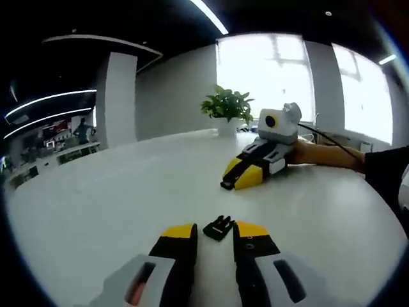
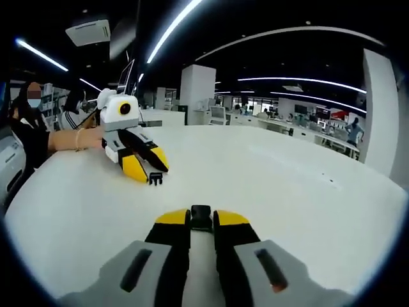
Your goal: Snap the two parts of the plastic buckle together until the buckle closes and remains connected.
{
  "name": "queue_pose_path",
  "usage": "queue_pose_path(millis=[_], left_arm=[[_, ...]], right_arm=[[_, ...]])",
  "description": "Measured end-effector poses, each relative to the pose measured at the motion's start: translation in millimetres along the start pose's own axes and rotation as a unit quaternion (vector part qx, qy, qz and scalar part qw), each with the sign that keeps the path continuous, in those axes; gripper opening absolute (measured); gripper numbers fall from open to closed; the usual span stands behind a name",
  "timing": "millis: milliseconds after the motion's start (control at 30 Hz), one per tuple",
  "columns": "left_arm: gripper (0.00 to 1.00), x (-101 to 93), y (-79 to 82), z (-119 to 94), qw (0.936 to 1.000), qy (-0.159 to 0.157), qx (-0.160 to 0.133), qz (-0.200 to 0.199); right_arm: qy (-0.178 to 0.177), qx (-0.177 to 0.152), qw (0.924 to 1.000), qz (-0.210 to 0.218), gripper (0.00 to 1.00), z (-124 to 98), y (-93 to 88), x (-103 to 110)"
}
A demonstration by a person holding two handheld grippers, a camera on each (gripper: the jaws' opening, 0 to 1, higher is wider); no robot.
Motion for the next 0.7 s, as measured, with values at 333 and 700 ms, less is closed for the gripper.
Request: queue_pose_path(millis=[333,700], left_arm=[[0.15,-5.3,1.5,0,0.9999,-0.010,0.000,0.006],[0.13,-11.9,0.2,-4,0.9995,-0.017,-0.008,0.026]], right_arm=[[0.006,-0.006,0.9998,0.019,0.14,2,-0.2,3],[0.018,-0.012,0.9997,0.011,0.14,2,0.3,8]])
Point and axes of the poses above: the point that each gripper's makers call its tool centre point, and the gripper's own axes: z roughly forward along the fingers, x roughly to its left, y roughly out of its top, the point moved 5 cm from there along -z, roughly backward along the fingers, and after that the axes turned 6 degrees about x, right-handed, at the moved point
